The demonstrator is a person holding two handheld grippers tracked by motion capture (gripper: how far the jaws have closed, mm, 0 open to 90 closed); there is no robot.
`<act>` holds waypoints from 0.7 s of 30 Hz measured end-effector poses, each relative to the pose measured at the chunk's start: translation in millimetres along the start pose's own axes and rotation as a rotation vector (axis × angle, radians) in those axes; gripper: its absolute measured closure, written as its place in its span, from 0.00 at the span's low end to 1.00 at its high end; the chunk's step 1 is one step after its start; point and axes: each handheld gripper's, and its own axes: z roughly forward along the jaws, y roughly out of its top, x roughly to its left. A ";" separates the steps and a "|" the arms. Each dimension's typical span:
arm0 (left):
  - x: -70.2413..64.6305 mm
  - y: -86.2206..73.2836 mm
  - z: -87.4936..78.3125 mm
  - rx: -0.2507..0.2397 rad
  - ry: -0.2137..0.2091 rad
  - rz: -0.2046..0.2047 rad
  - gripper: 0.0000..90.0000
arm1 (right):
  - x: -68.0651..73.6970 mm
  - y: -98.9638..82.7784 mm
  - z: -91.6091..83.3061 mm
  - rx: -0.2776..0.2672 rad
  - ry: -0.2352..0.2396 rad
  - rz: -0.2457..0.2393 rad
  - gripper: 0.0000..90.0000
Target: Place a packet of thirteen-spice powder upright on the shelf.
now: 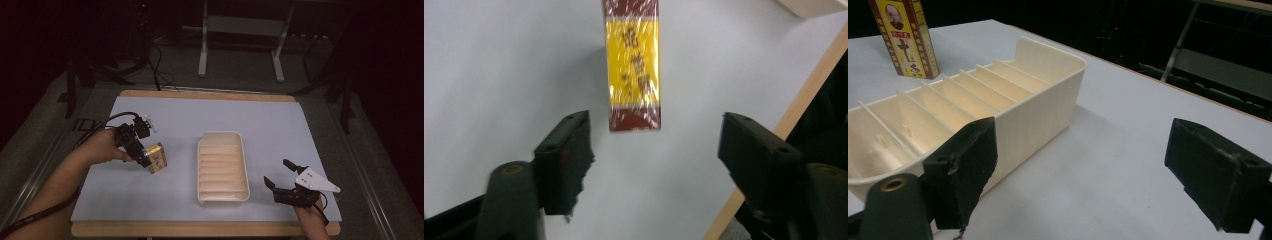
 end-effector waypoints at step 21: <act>3.9 17.2 30.6 0.062 0.028 0.020 0.59 | -0.2 0.0 -0.7 -0.001 0.007 -0.002 0.15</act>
